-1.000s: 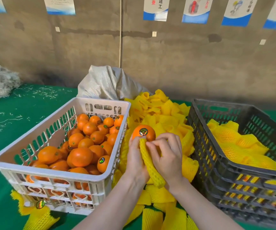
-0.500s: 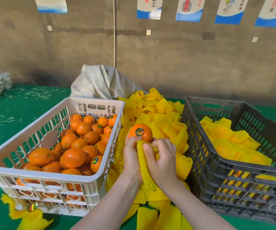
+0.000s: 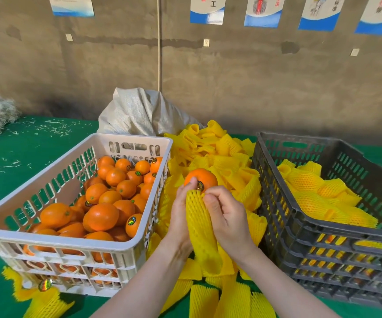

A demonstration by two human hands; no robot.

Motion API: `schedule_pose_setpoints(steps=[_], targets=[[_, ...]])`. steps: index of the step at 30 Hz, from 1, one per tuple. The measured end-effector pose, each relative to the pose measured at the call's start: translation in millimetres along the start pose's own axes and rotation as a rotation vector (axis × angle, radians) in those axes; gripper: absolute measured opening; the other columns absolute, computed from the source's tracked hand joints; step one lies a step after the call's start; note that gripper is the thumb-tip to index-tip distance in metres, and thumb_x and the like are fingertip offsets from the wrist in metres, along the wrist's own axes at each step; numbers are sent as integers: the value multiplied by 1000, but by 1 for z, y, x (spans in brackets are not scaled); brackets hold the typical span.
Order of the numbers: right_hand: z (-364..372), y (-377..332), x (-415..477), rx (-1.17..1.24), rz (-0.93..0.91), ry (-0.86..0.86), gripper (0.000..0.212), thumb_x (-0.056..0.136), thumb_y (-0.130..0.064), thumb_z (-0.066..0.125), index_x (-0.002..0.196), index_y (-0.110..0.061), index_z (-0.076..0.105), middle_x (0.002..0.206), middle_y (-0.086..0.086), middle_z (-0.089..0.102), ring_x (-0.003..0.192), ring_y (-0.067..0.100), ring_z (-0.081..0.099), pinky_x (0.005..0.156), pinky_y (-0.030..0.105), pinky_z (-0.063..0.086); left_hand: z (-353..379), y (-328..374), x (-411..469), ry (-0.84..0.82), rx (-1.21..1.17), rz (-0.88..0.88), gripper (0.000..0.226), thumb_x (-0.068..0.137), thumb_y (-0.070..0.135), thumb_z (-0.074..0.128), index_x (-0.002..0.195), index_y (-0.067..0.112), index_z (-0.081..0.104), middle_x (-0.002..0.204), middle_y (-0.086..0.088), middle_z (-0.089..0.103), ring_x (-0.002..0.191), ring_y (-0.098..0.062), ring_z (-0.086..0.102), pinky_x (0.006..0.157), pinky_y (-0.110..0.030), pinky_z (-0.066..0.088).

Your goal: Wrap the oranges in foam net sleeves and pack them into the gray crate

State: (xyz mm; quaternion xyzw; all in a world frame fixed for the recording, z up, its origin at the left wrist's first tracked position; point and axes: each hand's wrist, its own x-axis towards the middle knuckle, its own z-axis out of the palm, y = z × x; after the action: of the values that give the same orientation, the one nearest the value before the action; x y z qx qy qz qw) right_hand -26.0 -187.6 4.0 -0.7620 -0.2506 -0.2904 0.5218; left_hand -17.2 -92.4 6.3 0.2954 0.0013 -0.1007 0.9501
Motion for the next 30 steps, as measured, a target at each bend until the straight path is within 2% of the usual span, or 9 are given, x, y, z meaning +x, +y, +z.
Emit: schedule_pose_setpoints(steps=[3, 5, 8, 10, 14, 17, 20, 26, 30], targets=[[-6, 2, 7, 11, 118, 50, 22, 93, -31, 52, 82, -14, 63, 70, -17, 58, 65, 0, 55, 60, 31, 45, 0, -7, 3, 66, 113, 132, 49, 72, 32, 66, 115, 13, 53, 85, -13, 66, 81, -27, 65, 83, -45, 51], [-8, 2, 7, -29, 145, 87, 22, 90, -34, 54, 80, -17, 64, 65, -17, 57, 62, 5, 55, 60, 39, 46, 4, -9, 1, 43, 154, 189, 59, 70, 33, 66, 124, 17, 52, 86, -10, 71, 81, -25, 69, 79, -42, 55], [-7, -3, 5, -109, 102, 148, 38, 89, -48, 49, 81, -13, 64, 67, -19, 57, 67, 12, 60, 66, 45, 50, 5, -11, 0, 2, 176, 225, 50, 75, 29, 63, 124, 26, 53, 89, -7, 73, 79, -21, 71, 65, -32, 58], [-11, -3, 9, -118, 103, 200, 50, 87, -57, 43, 81, -11, 63, 68, -6, 62, 66, 20, 62, 61, 46, 51, 2, -13, 3, 4, 210, 245, 39, 81, 22, 61, 119, 29, 56, 96, -8, 70, 81, -20, 69, 62, -30, 56], [-20, 3, 19, -183, 130, 266, 39, 92, -41, 50, 82, -5, 60, 69, 9, 64, 66, 29, 62, 57, 49, 50, 3, -15, 1, -40, 243, 286, 45, 82, 45, 59, 120, 21, 55, 110, -7, 65, 97, -17, 67, 77, -31, 55], [-20, 4, 18, -205, 184, 267, 36, 89, -39, 44, 81, -6, 55, 61, -1, 55, 62, 26, 57, 57, 45, 48, 2, -16, -2, -21, 438, 334, 77, 63, 65, 73, 125, 26, 50, 120, -3, 61, 109, -18, 62, 85, -31, 53], [-17, 6, 16, -238, 251, 219, 25, 93, -33, 45, 82, -11, 49, 61, -10, 46, 64, 27, 54, 57, 41, 41, -1, -17, 1, 11, 668, 430, 55, 72, 46, 75, 119, 32, 50, 115, 2, 57, 100, -11, 61, 74, -21, 52], [-29, 10, 32, -133, 362, 190, 31, 97, -29, 45, 78, -7, 54, 71, -1, 54, 73, 20, 54, 64, 33, 43, -9, 0, 6, -38, 472, 59, 64, 70, 51, 58, 126, 21, 49, 119, -4, 65, 104, -14, 66, 83, -31, 56], [-32, 13, 38, -120, 387, 161, 35, 98, -29, 44, 75, -4, 55, 72, 7, 55, 71, 21, 52, 62, 32, 40, -8, 3, 8, -59, 390, 15, 57, 70, 47, 61, 120, 18, 58, 112, -3, 70, 103, -18, 67, 76, -30, 57]])
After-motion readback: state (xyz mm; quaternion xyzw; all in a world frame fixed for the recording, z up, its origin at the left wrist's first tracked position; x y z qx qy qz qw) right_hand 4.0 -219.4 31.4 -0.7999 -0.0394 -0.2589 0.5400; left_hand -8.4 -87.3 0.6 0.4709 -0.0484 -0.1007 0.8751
